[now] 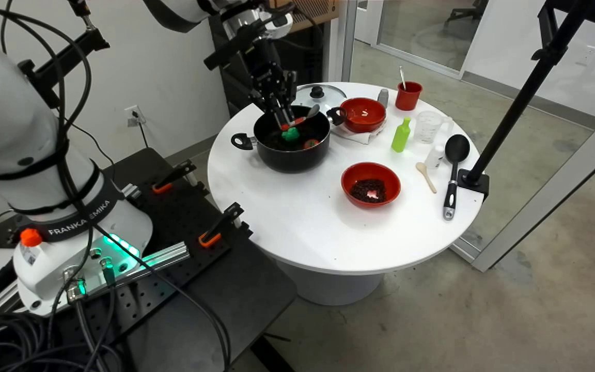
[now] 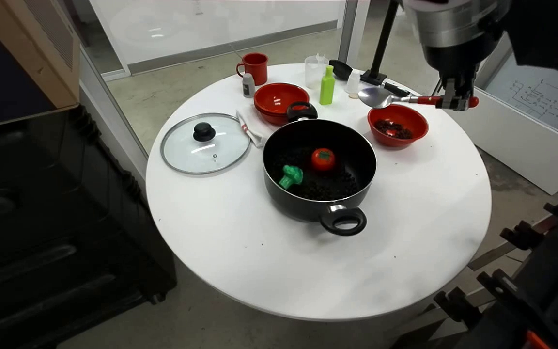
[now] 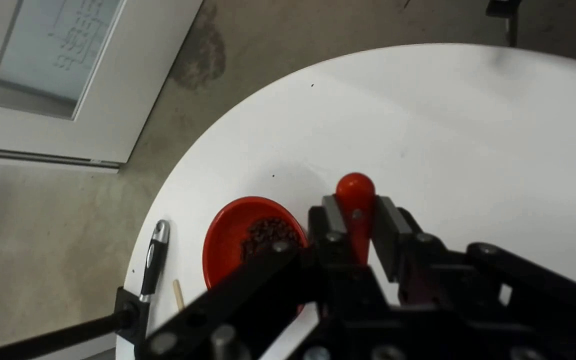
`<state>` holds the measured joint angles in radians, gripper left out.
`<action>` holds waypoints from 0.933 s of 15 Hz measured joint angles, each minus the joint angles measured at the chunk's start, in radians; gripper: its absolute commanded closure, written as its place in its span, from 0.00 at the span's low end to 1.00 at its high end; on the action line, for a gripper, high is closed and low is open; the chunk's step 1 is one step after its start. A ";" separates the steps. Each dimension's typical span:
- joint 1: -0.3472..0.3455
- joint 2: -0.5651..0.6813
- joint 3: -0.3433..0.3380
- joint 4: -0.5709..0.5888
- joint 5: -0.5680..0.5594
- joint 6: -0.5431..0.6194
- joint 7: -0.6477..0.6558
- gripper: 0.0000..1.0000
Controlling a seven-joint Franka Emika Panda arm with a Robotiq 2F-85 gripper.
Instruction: Use the spoon to scoop out some of the contents in the red bowl into the black pot
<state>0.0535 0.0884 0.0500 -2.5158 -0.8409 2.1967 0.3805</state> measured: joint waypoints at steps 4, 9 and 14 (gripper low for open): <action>-0.093 -0.042 -0.086 -0.037 0.119 0.095 -0.044 0.95; -0.184 -0.038 -0.171 -0.118 0.315 0.310 -0.190 0.95; -0.210 0.008 -0.188 -0.185 0.484 0.503 -0.365 0.95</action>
<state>-0.1568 0.0966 -0.1380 -2.7011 -0.3572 2.6992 0.0153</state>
